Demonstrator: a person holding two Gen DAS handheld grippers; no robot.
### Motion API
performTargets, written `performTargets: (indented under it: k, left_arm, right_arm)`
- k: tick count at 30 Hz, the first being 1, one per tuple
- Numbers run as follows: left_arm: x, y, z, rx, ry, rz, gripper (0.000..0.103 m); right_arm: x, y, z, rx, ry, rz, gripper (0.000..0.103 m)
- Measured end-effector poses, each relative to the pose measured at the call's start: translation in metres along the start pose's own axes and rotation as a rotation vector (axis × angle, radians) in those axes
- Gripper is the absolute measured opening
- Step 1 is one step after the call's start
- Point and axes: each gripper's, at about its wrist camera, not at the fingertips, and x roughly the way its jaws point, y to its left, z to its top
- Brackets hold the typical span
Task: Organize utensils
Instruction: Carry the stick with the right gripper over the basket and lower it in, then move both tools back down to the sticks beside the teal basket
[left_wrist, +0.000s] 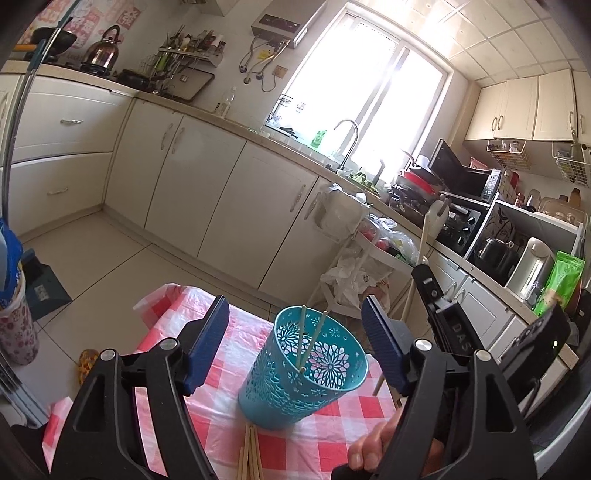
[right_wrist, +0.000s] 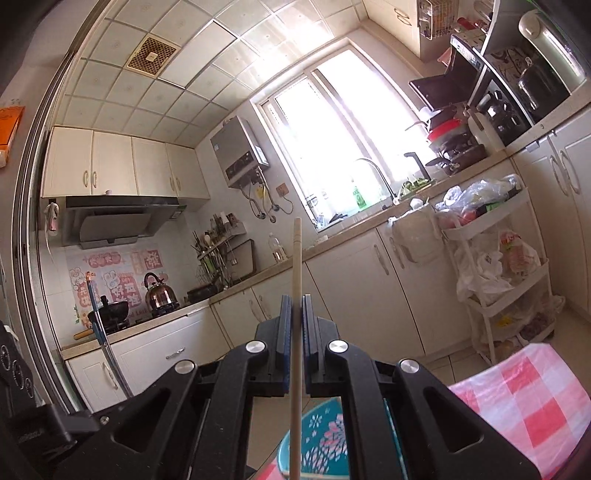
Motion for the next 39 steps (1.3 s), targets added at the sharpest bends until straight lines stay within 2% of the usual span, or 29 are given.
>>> performTargets:
  k: [4,12,18,21,27,31,34,39]
  left_arm:
    - [0.009,-0.004,-0.002,0.030,0.001,0.018,0.071]
    - [0.016,-0.010,-0.010,0.058,0.026,0.030,0.071]
    - [0.009,-0.013,-0.010,0.063,0.026,0.029,0.071]
    - [0.007,-0.010,-0.010,0.064,0.019,0.036,0.071]
    - [-0.002,0.002,-0.012,0.044,0.025,0.055,0.071]
    - [-0.011,0.011,-0.016,0.051,0.026,0.075,0.072]
    - [-0.013,0.023,-0.024,0.056,0.060,0.099,0.073]
    - [-0.006,0.043,-0.052,0.084,0.183,0.151,0.073]
  right_arm:
    - [0.018,-0.009,-0.007,-0.018,-0.003,-0.017,0.006]
    - [0.031,-0.039,-0.057,-0.036,0.151,-0.086,0.006]
    - [0.025,-0.036,-0.072,-0.067,0.204,-0.087,0.007]
    - [0.018,-0.033,-0.076,-0.075,0.228,-0.083,0.019]
    - [-0.001,-0.029,-0.076,-0.076,0.252,-0.103,0.022]
    - [-0.030,-0.028,-0.070,-0.040,0.275,-0.151,0.037]
    - [-0.055,-0.025,-0.078,-0.038,0.373,-0.200,0.037]
    - [-0.083,-0.018,-0.135,-0.108,0.678,-0.227,0.036]
